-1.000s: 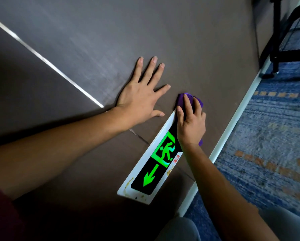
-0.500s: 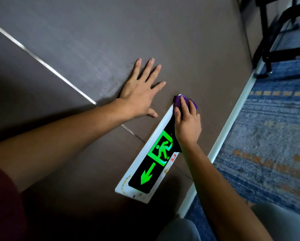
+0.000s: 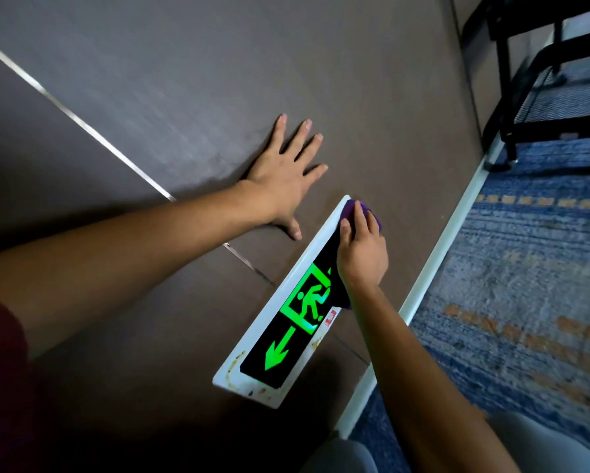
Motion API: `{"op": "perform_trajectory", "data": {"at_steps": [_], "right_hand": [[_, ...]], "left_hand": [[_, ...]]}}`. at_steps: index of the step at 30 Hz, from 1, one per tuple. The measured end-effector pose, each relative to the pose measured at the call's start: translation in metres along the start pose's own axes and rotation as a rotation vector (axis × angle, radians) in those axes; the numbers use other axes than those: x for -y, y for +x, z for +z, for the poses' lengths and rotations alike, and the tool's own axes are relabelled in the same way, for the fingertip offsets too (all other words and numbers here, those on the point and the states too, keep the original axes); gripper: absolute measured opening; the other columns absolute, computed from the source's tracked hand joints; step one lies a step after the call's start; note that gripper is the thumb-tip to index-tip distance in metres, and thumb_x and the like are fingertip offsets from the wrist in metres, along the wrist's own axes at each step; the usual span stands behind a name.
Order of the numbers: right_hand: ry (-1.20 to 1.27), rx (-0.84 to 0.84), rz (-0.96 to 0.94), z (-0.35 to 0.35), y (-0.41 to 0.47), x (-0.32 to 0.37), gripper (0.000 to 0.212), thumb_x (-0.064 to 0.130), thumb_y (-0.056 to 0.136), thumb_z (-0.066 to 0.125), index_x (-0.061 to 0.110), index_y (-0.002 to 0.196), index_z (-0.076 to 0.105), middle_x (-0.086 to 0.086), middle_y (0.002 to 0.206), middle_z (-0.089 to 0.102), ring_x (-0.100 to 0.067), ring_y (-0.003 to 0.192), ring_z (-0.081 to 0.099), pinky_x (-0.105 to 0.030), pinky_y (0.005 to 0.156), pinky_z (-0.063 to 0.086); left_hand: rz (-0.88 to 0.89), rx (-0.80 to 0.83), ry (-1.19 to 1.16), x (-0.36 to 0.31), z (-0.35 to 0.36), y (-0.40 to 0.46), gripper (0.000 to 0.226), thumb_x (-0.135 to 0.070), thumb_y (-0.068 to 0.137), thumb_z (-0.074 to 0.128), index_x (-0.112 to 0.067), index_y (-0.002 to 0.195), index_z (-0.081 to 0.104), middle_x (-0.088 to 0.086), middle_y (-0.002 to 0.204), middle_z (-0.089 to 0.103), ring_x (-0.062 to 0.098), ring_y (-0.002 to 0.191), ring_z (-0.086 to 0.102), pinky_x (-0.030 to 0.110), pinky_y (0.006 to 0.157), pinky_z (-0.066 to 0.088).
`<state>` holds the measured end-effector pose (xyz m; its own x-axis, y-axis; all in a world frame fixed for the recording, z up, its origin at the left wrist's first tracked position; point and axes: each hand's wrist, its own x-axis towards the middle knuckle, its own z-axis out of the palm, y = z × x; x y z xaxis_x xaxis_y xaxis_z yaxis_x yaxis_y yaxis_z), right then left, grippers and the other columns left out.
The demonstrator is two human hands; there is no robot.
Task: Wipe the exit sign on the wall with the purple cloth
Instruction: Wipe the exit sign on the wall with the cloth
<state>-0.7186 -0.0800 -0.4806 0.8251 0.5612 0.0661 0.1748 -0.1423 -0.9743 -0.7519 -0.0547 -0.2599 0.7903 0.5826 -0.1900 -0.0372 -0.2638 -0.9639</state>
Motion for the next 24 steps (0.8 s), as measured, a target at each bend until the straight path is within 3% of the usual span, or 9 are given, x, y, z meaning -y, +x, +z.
{"op": "perform_trajectory", "data": {"at_steps": [4,7,11,19,24], "right_hand": [[-0.028,-0.058,-0.136,0.002,0.001,0.026,0.046,0.050,0.103,0.037,0.041,0.148,0.041,0.004,0.156,0.043,-0.034,0.121,0.055,-0.040,0.087,0.051],[0.012,-0.047,-0.139,0.003,0.005,0.018,0.047,0.053,0.102,0.033,0.044,0.148,0.038,0.006,0.157,0.041,-0.031,0.125,0.055,-0.039,0.090,0.050],[0.083,0.001,0.045,0.002,0.003,-0.010,0.048,0.054,0.103,0.028,0.050,0.150,0.031,0.012,0.157,0.039,-0.024,0.129,0.054,-0.042,0.094,0.050],[0.106,0.099,0.295,0.002,-0.011,-0.036,0.049,0.051,0.104,0.023,0.045,0.153,0.030,0.002,0.155,0.043,-0.029,0.126,0.055,-0.043,0.093,0.047],[0.140,0.042,0.038,-0.001,0.007,0.012,0.049,0.048,0.103,0.034,0.039,0.151,0.038,0.007,0.156,0.040,-0.026,0.130,0.052,-0.037,0.092,0.044]], "left_hand": [[0.020,-0.022,0.003,0.001,0.000,0.000,0.137,-0.102,0.057,0.044,-0.026,0.164,0.006,0.020,0.170,-0.007,0.048,0.154,-0.012,0.073,0.118,-0.002],[0.005,-0.018,0.013,0.002,0.001,0.000,0.137,-0.102,0.057,0.045,-0.026,0.164,0.006,0.020,0.170,-0.008,0.047,0.154,-0.013,0.074,0.118,-0.002],[0.024,-0.016,-0.012,0.001,-0.002,0.001,0.136,-0.102,0.056,0.046,-0.030,0.163,0.004,0.016,0.170,-0.012,0.043,0.155,-0.017,0.075,0.117,-0.002],[0.023,0.001,-0.017,0.001,-0.004,-0.001,0.133,-0.102,0.057,0.044,-0.033,0.163,0.005,0.015,0.171,-0.011,0.042,0.155,-0.016,0.075,0.116,-0.002],[0.023,-0.034,-0.011,-0.002,0.001,0.000,0.131,-0.102,0.059,0.041,-0.031,0.164,0.007,0.017,0.171,-0.009,0.043,0.155,-0.014,0.076,0.115,-0.002]]}}
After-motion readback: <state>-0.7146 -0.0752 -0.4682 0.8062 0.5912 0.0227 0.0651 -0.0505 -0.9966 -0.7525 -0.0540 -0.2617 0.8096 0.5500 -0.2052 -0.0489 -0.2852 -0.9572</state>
